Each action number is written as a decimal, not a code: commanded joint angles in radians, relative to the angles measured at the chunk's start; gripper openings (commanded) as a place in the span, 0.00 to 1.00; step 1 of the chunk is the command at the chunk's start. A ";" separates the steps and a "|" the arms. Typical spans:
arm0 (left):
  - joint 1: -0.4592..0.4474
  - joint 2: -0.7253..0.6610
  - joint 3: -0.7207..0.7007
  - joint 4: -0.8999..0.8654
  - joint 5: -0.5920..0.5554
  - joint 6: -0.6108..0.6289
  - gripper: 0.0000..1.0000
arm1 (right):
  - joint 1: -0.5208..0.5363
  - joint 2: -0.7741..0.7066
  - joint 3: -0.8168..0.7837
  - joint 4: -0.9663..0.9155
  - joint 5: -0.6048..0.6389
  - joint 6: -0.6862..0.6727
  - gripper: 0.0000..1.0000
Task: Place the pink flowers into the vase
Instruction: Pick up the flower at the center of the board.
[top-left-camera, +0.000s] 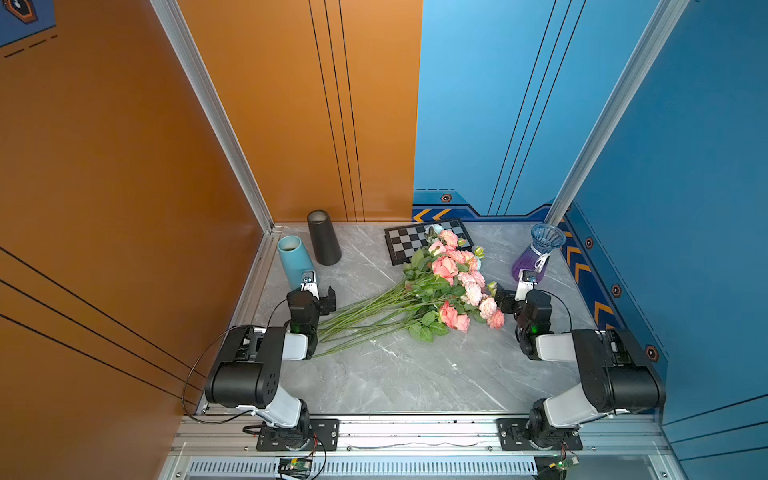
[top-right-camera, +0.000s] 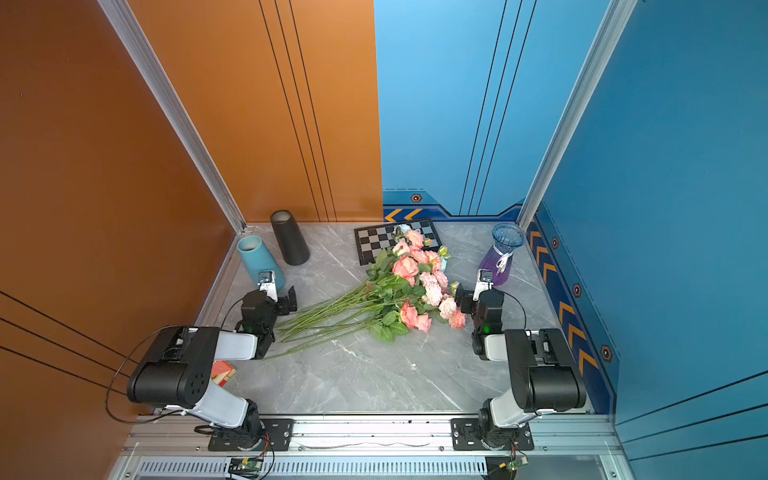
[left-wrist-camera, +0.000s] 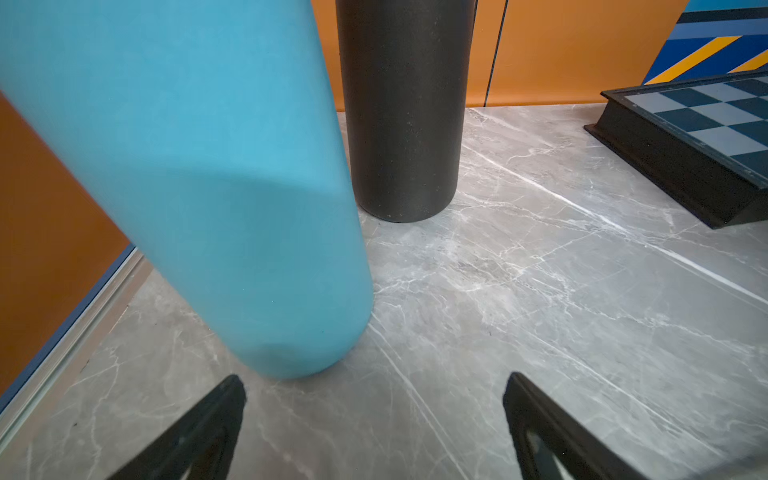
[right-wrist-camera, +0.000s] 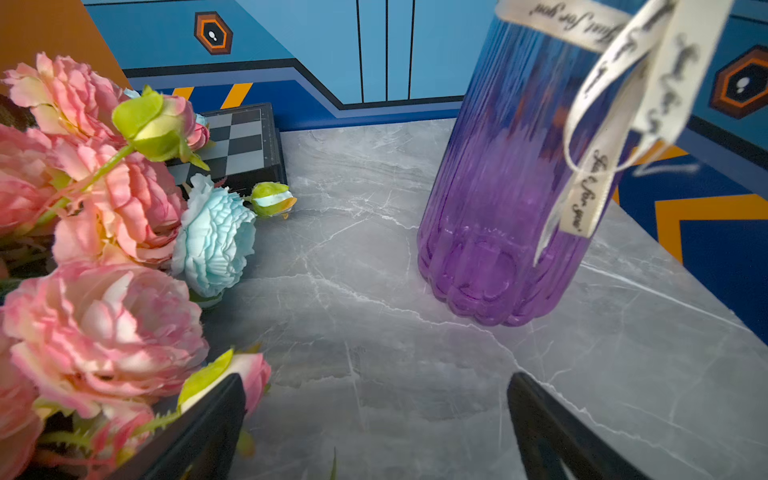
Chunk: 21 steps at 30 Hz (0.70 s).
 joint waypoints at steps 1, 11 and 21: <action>-0.002 0.005 0.011 0.005 0.006 0.006 0.99 | -0.004 0.012 0.016 -0.011 -0.019 -0.008 1.00; -0.002 0.004 0.011 0.004 0.006 0.007 0.99 | -0.013 0.012 0.015 -0.008 -0.041 -0.005 1.00; -0.002 0.006 0.011 0.004 0.006 0.008 0.99 | -0.012 0.011 0.015 -0.011 -0.041 -0.005 1.00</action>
